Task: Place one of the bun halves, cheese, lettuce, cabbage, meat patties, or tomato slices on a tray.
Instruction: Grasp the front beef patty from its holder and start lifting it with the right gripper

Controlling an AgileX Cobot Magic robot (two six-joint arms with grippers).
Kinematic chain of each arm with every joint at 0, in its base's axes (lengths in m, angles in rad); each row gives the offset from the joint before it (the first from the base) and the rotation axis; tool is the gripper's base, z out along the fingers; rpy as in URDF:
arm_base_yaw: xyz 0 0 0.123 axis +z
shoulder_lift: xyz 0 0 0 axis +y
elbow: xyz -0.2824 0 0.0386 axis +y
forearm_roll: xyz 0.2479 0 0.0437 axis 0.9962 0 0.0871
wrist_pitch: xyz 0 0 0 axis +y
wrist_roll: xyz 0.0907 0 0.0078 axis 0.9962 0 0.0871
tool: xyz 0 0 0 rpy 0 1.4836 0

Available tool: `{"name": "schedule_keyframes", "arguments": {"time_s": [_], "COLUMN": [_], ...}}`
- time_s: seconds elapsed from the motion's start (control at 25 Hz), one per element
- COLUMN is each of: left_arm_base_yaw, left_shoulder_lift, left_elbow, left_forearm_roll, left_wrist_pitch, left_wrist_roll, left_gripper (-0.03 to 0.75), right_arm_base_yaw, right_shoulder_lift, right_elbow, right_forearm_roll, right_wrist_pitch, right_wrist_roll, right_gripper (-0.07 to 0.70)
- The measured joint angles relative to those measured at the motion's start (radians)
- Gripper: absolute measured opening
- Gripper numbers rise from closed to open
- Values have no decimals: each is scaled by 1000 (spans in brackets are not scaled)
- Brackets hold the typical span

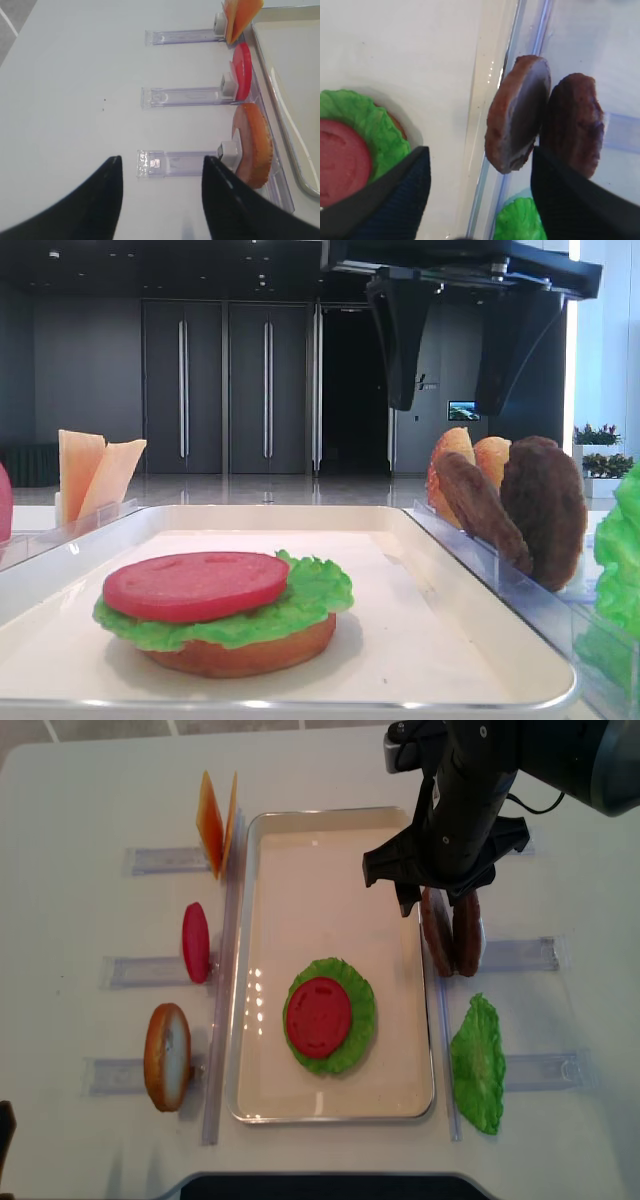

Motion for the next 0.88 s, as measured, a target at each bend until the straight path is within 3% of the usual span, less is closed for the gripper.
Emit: {"name": "schedule_keyframes", "arguments": {"time_s": [0.48, 0.88], "left_arm_base_yaw": [0, 0], "left_shoulder_lift": [0, 0], "left_elbow": [0, 0], "left_forearm_roll": [0, 0], "left_wrist_pitch": [0, 0], "left_wrist_roll": [0, 0], "left_gripper": [391, 391], "right_arm_base_yaw": [0, 0], "right_shoulder_lift": [20, 85], "right_elbow": [-2, -2], "right_forearm_roll": [8, 4], "right_wrist_pitch": [-48, -45], "right_wrist_roll": [-1, -6], "right_gripper": [450, 450]}}
